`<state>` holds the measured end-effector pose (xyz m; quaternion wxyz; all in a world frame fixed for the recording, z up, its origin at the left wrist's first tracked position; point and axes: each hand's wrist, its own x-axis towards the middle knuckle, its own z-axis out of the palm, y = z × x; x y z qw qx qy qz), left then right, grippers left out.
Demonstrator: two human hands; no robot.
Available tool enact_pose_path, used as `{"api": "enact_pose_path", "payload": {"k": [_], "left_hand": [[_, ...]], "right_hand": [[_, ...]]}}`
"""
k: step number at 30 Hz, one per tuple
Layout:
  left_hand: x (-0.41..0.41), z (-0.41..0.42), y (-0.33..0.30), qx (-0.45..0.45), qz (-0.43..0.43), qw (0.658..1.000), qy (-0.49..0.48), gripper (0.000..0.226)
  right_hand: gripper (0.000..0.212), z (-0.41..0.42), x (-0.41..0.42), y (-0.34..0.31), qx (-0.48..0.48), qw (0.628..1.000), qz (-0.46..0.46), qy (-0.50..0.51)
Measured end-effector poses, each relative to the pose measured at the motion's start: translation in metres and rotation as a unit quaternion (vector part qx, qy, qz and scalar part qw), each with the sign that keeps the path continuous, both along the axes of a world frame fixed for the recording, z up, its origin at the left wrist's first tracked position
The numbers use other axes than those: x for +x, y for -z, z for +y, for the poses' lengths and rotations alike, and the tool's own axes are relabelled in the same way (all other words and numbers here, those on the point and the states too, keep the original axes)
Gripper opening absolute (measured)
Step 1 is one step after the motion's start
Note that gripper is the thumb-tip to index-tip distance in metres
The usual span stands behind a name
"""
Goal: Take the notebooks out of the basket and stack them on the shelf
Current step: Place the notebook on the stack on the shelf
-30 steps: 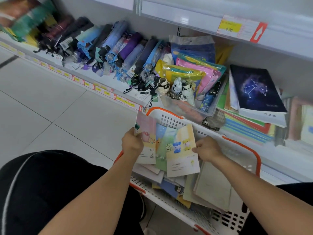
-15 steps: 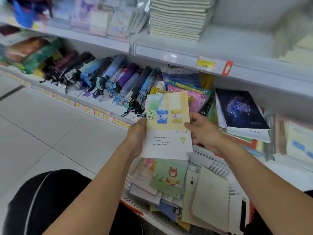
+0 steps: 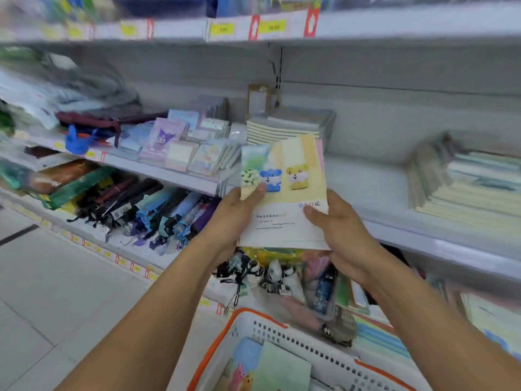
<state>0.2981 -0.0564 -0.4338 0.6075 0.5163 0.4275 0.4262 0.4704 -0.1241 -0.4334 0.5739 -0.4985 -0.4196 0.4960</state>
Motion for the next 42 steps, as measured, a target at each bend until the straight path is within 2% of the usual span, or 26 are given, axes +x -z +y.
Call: {"api": "enact_pose_path", "payload": {"k": [2,4,7,11,13,17,21,25,28,30,31,33,36,39,42], "left_hand": [[0.007,0.010,-0.029,0.023,0.065,0.996,0.059,0.028],[0.017,0.024,-0.048,0.051,0.033,0.996,0.064,0.014],[0.037,0.052,-0.065,0.060,-0.004,0.998,0.019,0.026],[0.062,0.102,-0.090,0.061,-0.057,0.996,-0.036,0.041],[0.072,0.129,-0.101,0.077,-0.052,0.995,-0.046,0.047],[0.078,0.176,-0.105,0.084,0.002,0.996,-0.027,0.056],[0.078,0.211,-0.107,0.141,0.132,0.980,-0.044,0.052],[0.083,0.232,-0.101,0.244,0.306,0.917,-0.078,0.045],[0.087,0.246,-0.098,0.273,0.426,0.859,-0.082,0.042],[0.089,0.253,-0.101,0.276,0.476,0.829,-0.093,0.050],[0.090,0.254,-0.102,0.281,0.493,0.818,-0.096,0.052],[0.093,0.259,-0.104,0.295,0.513,0.803,-0.074,0.057],[0.096,0.269,-0.110,0.279,0.516,0.809,-0.041,0.075],[0.095,0.280,-0.110,0.287,0.537,0.792,-0.051,0.063],[0.095,0.280,-0.100,0.307,0.495,0.810,-0.076,0.050]], "right_hand": [[0.020,0.022,0.013,-0.029,-0.020,0.998,0.055,0.025],[0.017,0.044,0.026,-0.056,-0.041,0.994,0.092,0.034],[0.026,0.072,0.037,-0.084,-0.037,0.991,0.124,0.043],[0.022,0.105,0.042,-0.113,-0.004,0.991,0.113,0.070],[0.021,0.124,0.046,-0.121,0.001,0.991,0.098,0.089],[0.020,0.161,0.062,-0.126,0.004,0.996,0.019,0.092],[0.026,0.191,0.080,-0.122,-0.018,0.989,-0.129,0.075],[0.033,0.213,0.088,-0.108,-0.007,0.956,-0.277,0.092],[0.040,0.228,0.094,-0.095,0.003,0.930,-0.349,0.113],[0.028,0.235,0.097,-0.090,0.001,0.915,-0.381,0.131],[0.014,0.238,0.098,-0.089,-0.005,0.906,-0.400,0.142],[0.020,0.243,0.101,-0.089,-0.015,0.888,-0.430,0.162],[0.023,0.251,0.104,-0.088,-0.020,0.866,-0.463,0.188],[0.026,0.258,0.104,-0.081,-0.006,0.845,-0.495,0.203],[0.034,0.264,0.106,-0.075,0.006,0.842,-0.486,0.232]]}}
